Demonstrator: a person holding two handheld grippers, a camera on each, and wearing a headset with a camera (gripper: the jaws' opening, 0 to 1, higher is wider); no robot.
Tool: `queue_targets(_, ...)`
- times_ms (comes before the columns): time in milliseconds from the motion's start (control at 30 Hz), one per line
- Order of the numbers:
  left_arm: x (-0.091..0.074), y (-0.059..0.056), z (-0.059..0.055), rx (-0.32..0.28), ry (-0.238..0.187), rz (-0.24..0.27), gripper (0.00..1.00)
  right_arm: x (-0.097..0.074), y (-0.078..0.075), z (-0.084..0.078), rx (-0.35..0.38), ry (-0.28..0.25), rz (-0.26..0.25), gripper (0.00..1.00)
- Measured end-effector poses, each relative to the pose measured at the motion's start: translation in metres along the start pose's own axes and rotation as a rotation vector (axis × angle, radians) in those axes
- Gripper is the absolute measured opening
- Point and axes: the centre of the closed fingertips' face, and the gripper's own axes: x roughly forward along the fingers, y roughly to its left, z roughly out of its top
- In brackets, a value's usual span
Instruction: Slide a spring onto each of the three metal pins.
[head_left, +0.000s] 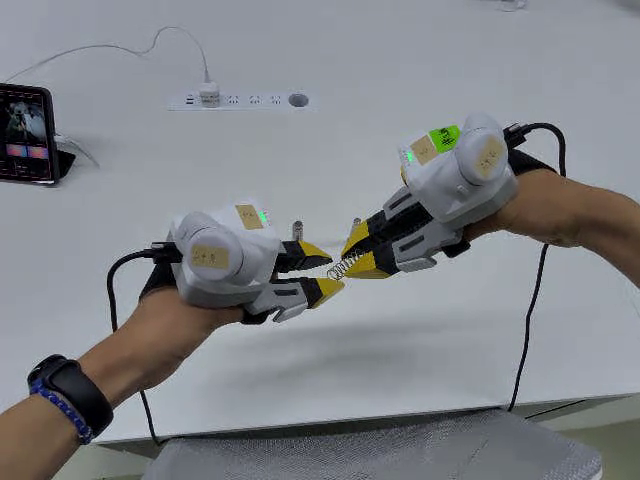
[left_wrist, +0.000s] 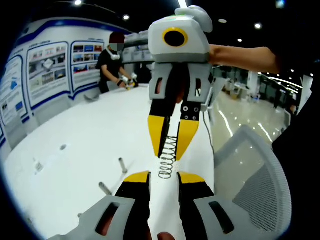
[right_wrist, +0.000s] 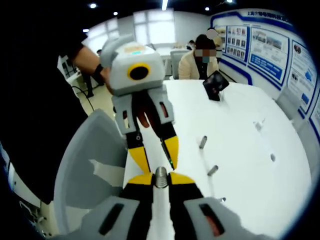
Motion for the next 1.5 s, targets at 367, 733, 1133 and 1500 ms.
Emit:
queue_targets(367,-0.009,0.013,-0.011,-0.053,0.002,0.049,0.26,-0.003,-0.003,-0.011,0.027,0.025,-0.039,0.12)
queue_targets(733,-0.019,0.026,-0.026,-0.085,0.024,0.103,0.31,-0.006,-0.012,-0.026,0.041,0.074,-0.073,0.12)
queue_targets(1133,-0.033,0.038,-0.043,-0.134,0.039,0.162,0.36,-0.004,-0.022,-0.044,0.047,0.112,-0.099,0.12)
queue_targets(1500,-0.049,0.049,-0.058,-0.18,0.053,0.219,0.41,-0.003,-0.031,-0.058,0.081,0.133,-0.114,0.12)
